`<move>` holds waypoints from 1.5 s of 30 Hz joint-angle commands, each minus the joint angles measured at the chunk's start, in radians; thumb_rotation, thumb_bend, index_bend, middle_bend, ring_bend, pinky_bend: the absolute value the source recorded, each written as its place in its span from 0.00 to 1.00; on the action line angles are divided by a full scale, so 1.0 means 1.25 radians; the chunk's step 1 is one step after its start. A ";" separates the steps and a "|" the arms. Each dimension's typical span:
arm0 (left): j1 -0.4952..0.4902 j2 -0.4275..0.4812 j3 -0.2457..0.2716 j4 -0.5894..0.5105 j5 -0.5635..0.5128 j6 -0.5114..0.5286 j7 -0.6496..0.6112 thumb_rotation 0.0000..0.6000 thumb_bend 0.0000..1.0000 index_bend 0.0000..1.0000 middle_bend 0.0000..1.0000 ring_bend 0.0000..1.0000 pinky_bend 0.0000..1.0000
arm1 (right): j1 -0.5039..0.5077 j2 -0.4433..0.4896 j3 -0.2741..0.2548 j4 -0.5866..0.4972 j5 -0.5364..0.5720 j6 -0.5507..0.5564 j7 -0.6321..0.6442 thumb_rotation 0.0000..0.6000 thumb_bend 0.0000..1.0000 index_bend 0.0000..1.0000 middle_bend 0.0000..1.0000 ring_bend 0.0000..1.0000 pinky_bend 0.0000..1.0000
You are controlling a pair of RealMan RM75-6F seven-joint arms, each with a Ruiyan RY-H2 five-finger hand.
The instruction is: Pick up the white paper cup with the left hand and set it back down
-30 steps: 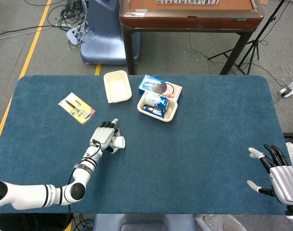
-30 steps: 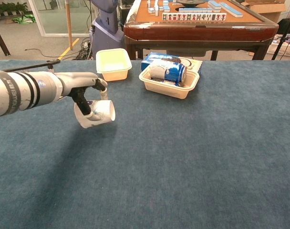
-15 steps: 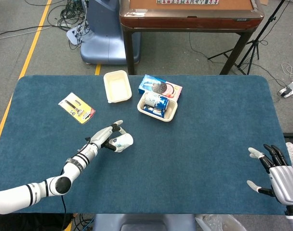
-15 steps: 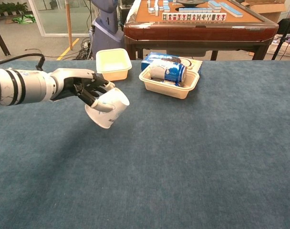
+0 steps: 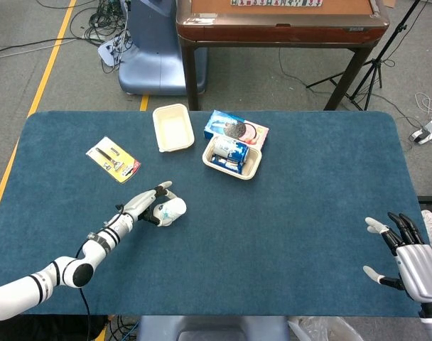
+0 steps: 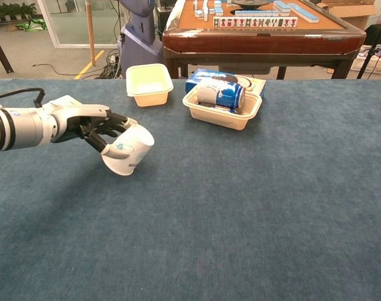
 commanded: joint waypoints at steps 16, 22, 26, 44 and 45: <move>0.040 0.148 0.043 -0.110 0.097 0.082 -0.060 1.00 0.23 0.03 0.00 0.00 0.00 | -0.002 0.000 0.003 0.004 -0.001 0.006 0.005 1.00 0.12 0.19 0.30 0.05 0.00; 0.099 0.200 0.067 -0.216 0.050 0.264 0.131 1.00 0.23 0.07 0.00 0.00 0.00 | 0.004 0.004 0.007 0.008 0.013 -0.008 0.013 1.00 0.12 0.19 0.30 0.05 0.00; 0.160 0.208 0.093 -0.282 0.019 0.434 0.301 1.00 0.23 0.11 0.00 0.00 0.00 | 0.012 0.001 0.009 0.013 0.018 -0.022 0.019 1.00 0.12 0.19 0.30 0.05 0.00; 0.417 0.295 0.243 -0.442 0.140 0.825 0.475 1.00 0.23 0.14 0.00 0.00 0.00 | 0.048 -0.009 0.015 0.023 0.017 -0.070 0.023 1.00 0.12 0.19 0.30 0.05 0.00; 0.426 0.292 0.248 -0.443 0.150 0.840 0.482 1.00 0.23 0.14 0.00 0.00 0.00 | 0.050 -0.010 0.015 0.023 0.015 -0.071 0.025 1.00 0.12 0.19 0.30 0.05 0.00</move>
